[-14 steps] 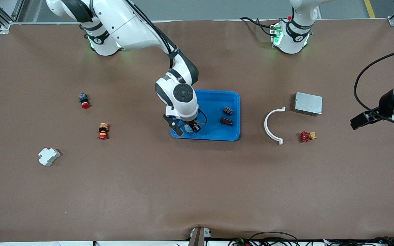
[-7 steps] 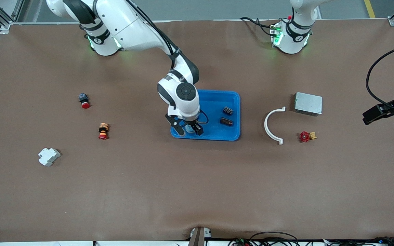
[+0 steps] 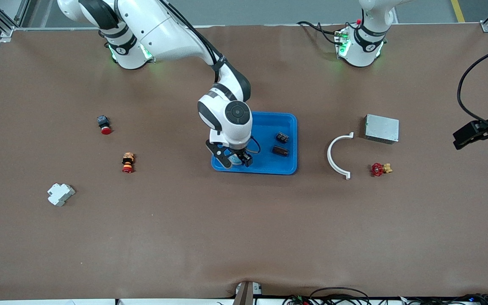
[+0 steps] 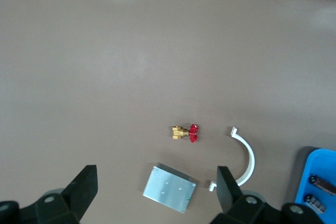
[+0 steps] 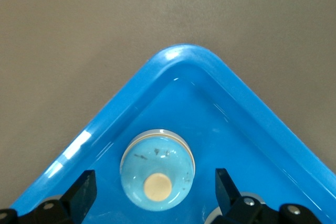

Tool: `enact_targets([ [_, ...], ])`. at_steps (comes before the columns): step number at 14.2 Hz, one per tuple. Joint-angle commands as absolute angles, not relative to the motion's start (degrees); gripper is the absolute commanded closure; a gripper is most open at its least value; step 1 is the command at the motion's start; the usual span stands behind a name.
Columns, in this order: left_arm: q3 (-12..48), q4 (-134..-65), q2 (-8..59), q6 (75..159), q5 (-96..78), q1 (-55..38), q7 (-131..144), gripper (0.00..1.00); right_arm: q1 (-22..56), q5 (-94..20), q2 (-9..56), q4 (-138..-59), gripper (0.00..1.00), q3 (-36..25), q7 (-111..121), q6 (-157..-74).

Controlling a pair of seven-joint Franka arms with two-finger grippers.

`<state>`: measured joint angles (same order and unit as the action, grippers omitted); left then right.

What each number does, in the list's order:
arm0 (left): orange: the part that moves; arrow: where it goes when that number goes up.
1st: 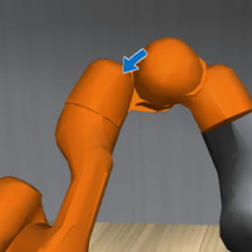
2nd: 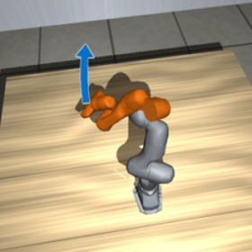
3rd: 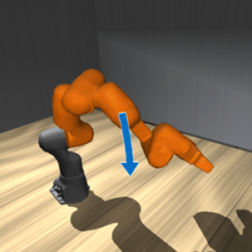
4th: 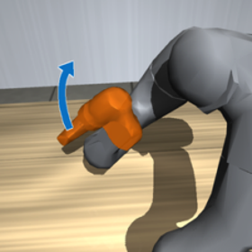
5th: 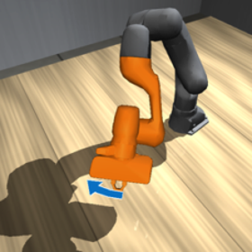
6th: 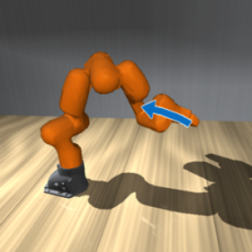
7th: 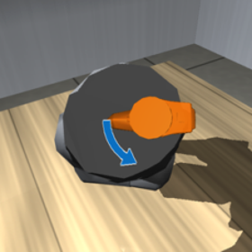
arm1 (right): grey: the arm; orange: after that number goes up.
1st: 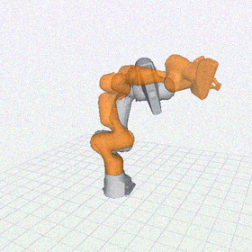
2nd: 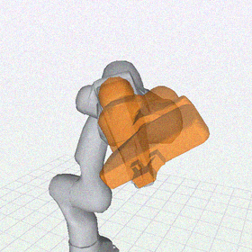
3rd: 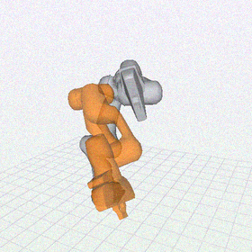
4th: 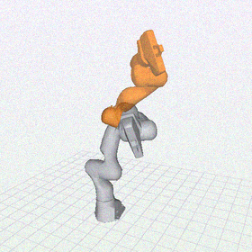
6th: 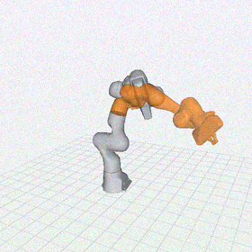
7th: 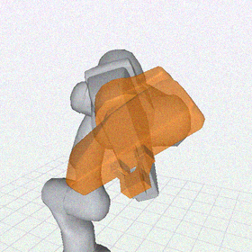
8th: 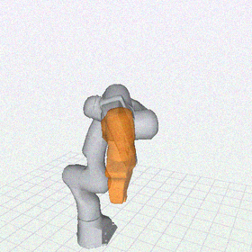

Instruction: Place electrolytic capacitor and blue bell in tray

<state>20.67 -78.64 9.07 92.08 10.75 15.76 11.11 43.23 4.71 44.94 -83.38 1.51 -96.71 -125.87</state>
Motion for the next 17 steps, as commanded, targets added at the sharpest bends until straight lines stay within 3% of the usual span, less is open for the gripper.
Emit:
enact_targets([
  [1,10.8,-80.4,5.2,91.4,7.1,8.3,7.0,0.0,42.7,5.5,42.3,-82.9,0.0,1.3,-94.5,-122.8],
  [5,4.1,-84.5,0.5,90.8,5.0,3.6,6.7,0.0,37.6,5.0,36.8,-83.1,0.0,1.3,-79.9,-114.5],
  [10,2.0,-87.6,-2.8,88.9,4.9,1.0,6.0,0.0,23.6,4.6,28.8,-84.2,0.0,1.4,-48.6,-103.6],
  [17,2.0,-88.6,-4.5,88.7,5.1,-0.5,7.0,0.0,6.7,4.4,23.6,-89.6,0.0,1.1,-16.0,-104.9],
])
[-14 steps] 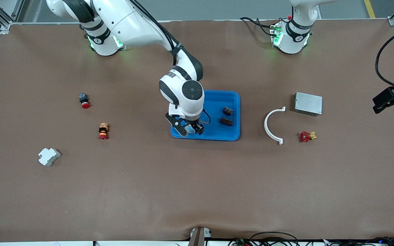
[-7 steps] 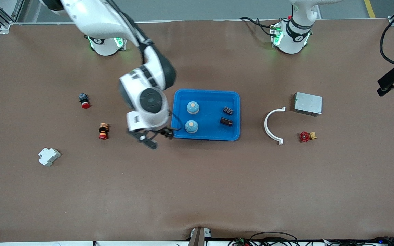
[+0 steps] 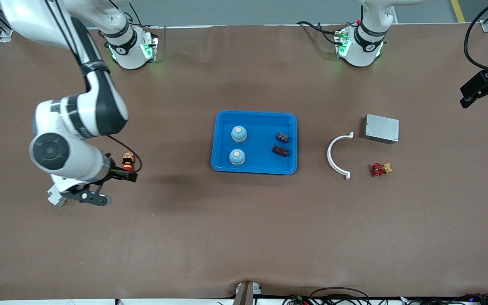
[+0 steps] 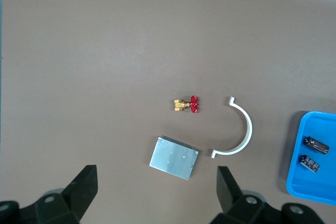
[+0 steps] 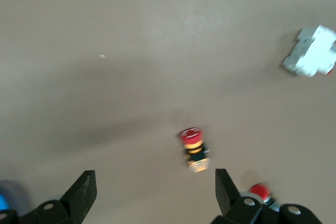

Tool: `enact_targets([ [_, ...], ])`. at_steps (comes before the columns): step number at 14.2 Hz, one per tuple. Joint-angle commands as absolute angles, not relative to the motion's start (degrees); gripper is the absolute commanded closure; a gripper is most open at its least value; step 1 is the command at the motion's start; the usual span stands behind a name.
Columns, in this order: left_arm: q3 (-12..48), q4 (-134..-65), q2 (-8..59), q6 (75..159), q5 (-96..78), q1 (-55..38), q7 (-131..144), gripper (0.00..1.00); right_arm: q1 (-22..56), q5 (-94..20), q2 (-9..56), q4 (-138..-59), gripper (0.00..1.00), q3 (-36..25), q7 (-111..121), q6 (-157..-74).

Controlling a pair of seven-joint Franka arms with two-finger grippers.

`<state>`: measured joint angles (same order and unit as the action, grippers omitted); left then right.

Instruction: Place electrolytic capacitor and blue bell in tray

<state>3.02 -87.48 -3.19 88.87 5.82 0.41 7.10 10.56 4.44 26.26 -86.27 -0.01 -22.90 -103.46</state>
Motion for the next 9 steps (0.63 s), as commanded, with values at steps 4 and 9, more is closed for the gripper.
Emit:
enact_targets([
  [4,2.1,-88.2,-4.5,88.7,5.5,-1.3,6.3,0.0,-1.8,4.4,22.6,-90.6,0.0,1.1,0.1,-107.7],
  [9,1.1,-88.4,-4.9,87.6,5.0,-1.3,6.0,0.0,-3.8,4.0,17.7,-90.8,0.0,1.2,3.3,-104.6],
])
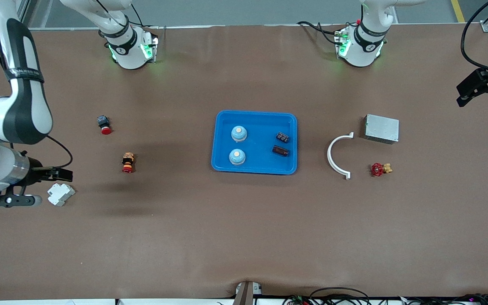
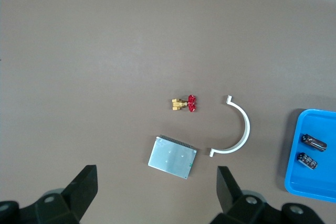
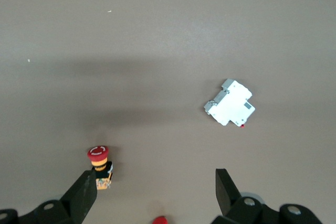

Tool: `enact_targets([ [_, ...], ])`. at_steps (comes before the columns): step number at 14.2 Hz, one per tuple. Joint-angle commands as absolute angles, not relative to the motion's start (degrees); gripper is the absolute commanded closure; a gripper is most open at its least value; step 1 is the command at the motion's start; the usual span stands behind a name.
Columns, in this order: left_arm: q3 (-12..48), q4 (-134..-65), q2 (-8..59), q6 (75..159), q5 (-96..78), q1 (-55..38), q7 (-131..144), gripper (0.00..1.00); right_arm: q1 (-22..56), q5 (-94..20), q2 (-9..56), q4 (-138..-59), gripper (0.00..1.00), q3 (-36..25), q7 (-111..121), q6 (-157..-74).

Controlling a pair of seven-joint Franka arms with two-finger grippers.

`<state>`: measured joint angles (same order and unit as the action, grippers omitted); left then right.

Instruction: Place electrolytic capacitor and blue bell in tray

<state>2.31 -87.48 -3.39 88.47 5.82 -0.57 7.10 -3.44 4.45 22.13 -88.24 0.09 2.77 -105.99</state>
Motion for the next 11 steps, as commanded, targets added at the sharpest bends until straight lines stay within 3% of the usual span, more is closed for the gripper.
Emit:
enact_targets([
  [1,1.1,-88.5,-5.0,87.3,5.0,-1.3,6.0,0.0,-3.8,4.0,16.2,-91.0,0.0,1.2,3.4,-103.7],
  [11,1.1,-88.7,-5.5,86.7,4.9,-1.2,6.0,0.0,-6.1,-2.3,9.3,-91.7,0.0,1.2,12.0,-99.1],
])
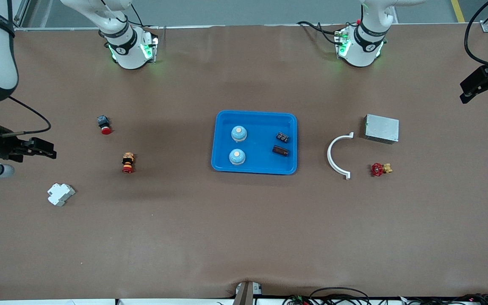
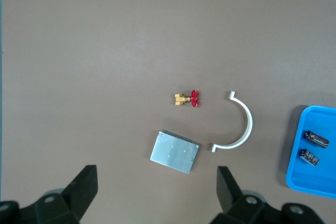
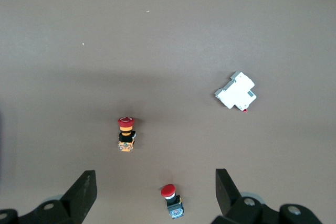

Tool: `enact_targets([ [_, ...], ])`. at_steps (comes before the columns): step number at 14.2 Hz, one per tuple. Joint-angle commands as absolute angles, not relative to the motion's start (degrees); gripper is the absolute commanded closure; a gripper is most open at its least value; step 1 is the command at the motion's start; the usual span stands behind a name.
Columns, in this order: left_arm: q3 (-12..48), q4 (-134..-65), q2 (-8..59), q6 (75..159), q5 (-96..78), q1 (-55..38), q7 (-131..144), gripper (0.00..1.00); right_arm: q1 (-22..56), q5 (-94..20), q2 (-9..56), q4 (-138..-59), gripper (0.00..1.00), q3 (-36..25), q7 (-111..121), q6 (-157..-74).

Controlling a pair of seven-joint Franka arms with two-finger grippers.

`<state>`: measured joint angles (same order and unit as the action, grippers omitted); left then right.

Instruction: Place electrolytic capacitor and blue bell in tray

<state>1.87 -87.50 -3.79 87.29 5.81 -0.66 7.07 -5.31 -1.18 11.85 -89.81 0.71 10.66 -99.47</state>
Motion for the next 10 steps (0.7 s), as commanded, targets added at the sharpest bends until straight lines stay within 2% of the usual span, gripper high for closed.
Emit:
enact_targets([
  [1,1.1,-88.5,-5.4,86.8,4.9,-1.2,6.1,0.0,-6.1,-2.4,9.2,-91.7,0.0,1.2,11.8,-98.9],
  [10,2.0,-87.0,-3.7,86.7,4.8,-1.6,6.1,0.0,-2.6,-3.6,8.5,-91.3,0.0,1.6,6.0,-99.6],
])
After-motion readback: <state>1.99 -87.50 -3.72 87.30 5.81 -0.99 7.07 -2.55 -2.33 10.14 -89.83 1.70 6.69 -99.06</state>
